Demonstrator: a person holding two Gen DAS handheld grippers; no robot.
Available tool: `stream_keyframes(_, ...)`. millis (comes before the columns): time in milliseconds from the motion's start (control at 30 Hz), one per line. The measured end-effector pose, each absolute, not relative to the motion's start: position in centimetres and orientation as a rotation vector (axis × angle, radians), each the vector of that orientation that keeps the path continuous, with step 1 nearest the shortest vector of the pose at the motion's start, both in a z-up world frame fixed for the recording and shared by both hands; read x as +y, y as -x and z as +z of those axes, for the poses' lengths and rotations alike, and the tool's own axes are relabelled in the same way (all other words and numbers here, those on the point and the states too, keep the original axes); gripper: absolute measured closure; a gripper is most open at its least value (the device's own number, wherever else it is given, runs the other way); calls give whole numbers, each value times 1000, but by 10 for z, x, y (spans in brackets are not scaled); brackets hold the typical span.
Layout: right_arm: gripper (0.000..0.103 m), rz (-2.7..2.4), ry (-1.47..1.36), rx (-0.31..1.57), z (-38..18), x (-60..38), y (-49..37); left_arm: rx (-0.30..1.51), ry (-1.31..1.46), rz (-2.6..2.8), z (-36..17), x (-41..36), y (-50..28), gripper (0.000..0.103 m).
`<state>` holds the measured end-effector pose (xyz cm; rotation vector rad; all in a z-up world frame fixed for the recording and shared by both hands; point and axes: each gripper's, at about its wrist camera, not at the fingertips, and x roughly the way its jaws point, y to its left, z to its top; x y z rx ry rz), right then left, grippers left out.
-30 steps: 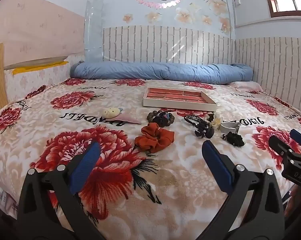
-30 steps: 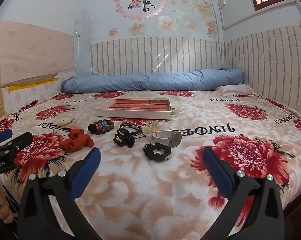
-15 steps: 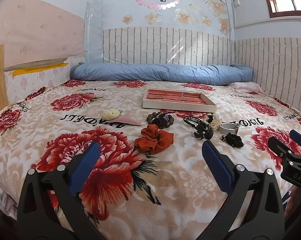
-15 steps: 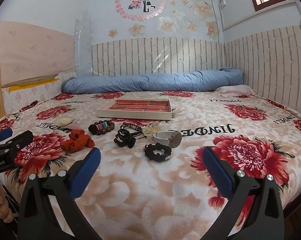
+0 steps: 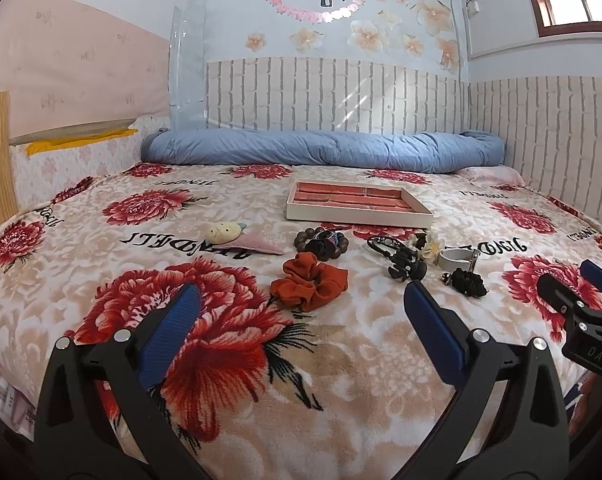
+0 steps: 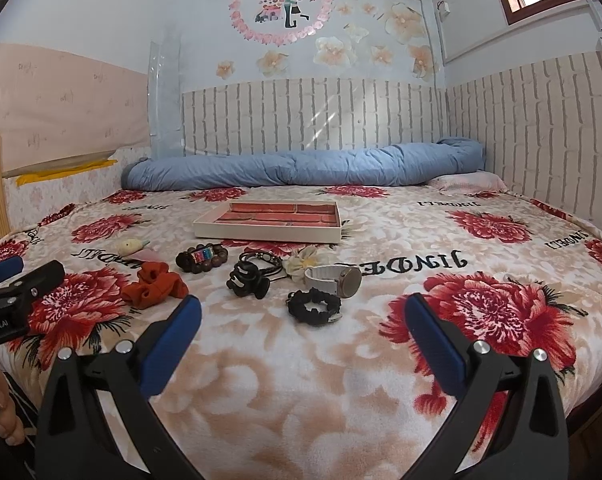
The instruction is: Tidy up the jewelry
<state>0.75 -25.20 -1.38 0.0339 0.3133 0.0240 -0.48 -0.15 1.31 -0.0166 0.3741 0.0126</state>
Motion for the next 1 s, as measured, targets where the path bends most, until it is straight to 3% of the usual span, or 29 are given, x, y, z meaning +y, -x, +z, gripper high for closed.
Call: stream_keyframes(1000,4,15,-39,310,-15,-257,-5,363,9,12,14,-4,10,5)
